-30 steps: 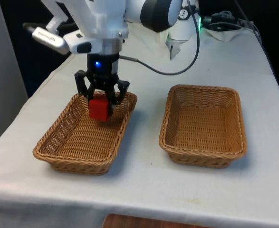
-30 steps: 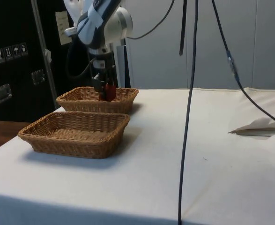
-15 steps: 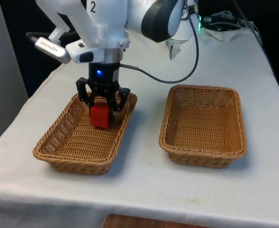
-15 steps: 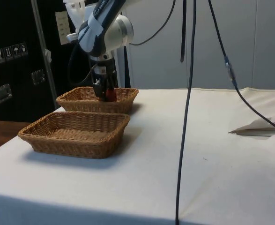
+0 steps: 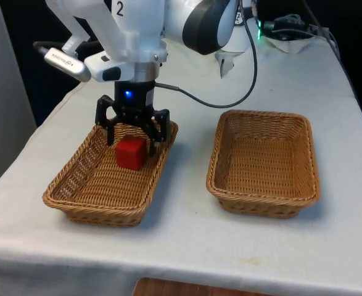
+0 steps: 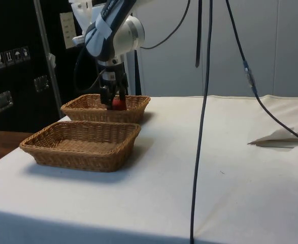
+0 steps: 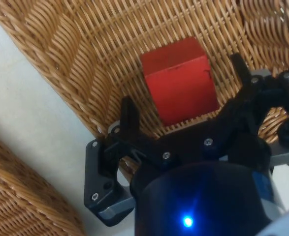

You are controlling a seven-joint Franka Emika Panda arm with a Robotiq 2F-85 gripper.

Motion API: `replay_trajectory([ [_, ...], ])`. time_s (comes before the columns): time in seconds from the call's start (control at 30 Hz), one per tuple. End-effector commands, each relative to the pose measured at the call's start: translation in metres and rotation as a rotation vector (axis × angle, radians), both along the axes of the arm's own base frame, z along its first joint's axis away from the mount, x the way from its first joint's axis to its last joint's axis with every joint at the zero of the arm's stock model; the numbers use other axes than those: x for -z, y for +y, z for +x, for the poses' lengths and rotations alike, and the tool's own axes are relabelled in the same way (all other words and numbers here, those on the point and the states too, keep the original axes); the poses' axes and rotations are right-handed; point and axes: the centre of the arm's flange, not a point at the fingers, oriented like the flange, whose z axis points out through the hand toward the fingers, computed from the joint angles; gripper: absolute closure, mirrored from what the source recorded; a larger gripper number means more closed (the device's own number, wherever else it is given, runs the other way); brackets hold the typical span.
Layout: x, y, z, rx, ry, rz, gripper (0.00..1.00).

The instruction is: Pick up the red cube and place it into the right basket.

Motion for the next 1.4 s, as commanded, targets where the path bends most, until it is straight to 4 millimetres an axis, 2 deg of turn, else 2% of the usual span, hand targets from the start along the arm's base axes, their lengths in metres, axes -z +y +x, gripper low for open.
replay_trajectory([
  [0.0, 0.001, -0.001, 0.0, -0.004, -0.006, 0.008, 0.0],
  [0.07, -0.012, -0.004, 0.0, -0.005, -0.009, 0.005, 0.0],
  [0.1, -0.006, -0.004, 0.001, -0.001, -0.007, -0.005, 0.0],
  [0.13, -0.016, -0.005, 0.0, -0.005, -0.01, 0.003, 0.0],
  [0.37, -0.044, -0.012, -0.006, -0.003, -0.012, 0.009, 0.0],
  [0.4, -0.039, -0.011, -0.003, -0.003, -0.013, 0.012, 0.0],
  [0.57, -0.065, -0.011, -0.01, -0.004, -0.016, 0.015, 0.0],
  [0.7, -0.078, -0.008, -0.013, -0.007, -0.019, 0.021, 0.0],
  [0.73, -0.074, -0.009, -0.011, -0.008, -0.021, 0.029, 0.0],
  [0.93, -0.102, 0.004, -0.018, -0.012, -0.02, 0.031, 0.0],
  [1.0, -0.103, 0.004, -0.017, -0.016, -0.022, 0.039, 0.0],
  [1.1, -0.118, 0.015, -0.022, -0.015, -0.016, 0.034, 0.0],
  [1.37, -0.135, 0.032, -0.032, -0.02, 0.006, 0.041, 0.0],
])
